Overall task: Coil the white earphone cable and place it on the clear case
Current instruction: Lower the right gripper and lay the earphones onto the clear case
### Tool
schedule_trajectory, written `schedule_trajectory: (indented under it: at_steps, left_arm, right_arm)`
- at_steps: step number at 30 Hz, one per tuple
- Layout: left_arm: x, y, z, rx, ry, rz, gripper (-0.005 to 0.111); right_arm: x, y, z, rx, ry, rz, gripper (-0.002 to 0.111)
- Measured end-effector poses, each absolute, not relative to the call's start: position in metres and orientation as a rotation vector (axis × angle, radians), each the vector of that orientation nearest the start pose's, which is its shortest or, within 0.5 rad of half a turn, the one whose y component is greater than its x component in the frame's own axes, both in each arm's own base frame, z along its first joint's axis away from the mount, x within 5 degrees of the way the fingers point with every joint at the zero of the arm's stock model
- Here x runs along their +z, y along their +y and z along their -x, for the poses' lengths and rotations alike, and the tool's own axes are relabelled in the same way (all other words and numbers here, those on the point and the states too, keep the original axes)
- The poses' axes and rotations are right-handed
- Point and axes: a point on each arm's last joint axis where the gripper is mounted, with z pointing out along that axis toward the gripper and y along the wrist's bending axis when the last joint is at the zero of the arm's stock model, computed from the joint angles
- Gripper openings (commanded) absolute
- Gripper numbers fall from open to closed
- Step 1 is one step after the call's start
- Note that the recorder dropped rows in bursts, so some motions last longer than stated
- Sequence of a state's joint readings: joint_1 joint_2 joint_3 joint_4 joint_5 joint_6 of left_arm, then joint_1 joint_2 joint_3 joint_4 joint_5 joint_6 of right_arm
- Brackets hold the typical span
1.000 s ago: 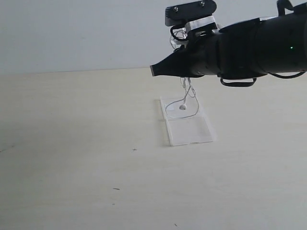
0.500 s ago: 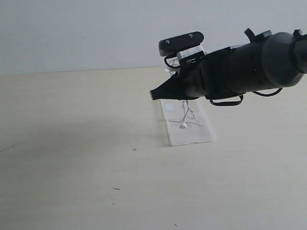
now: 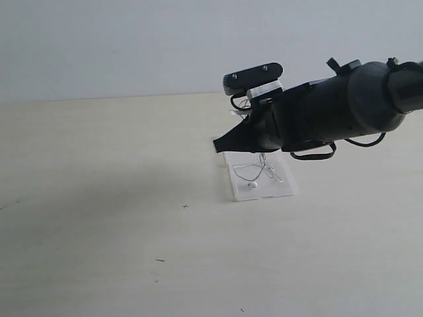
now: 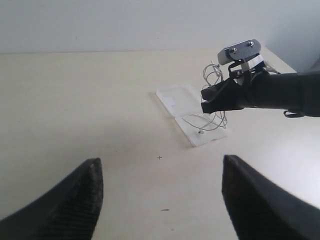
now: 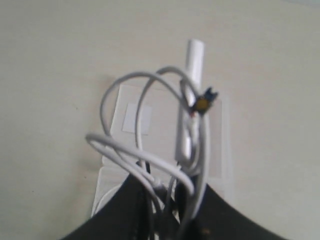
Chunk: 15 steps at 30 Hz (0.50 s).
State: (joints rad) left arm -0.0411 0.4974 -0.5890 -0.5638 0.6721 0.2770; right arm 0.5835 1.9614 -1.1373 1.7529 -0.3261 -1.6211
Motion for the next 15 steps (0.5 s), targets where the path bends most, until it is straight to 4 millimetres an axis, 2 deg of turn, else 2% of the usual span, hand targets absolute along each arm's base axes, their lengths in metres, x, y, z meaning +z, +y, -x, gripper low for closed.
schedule_trajectory:
  at_steps: [9, 15]
  left_arm:
    - [0.323, -0.034, -0.090, -0.485, 1.995, -0.082, 0.066]
    - [0.322, -0.035, -0.090, -0.487, 2.002, -0.084, 0.066]
  right_arm:
    - [0.129, 0.202, -0.353, 0.012, 2.356, 0.346, 0.000]
    - [0.128, 0.192, -0.359, 0.010, 2.363, 0.311, 0.000]
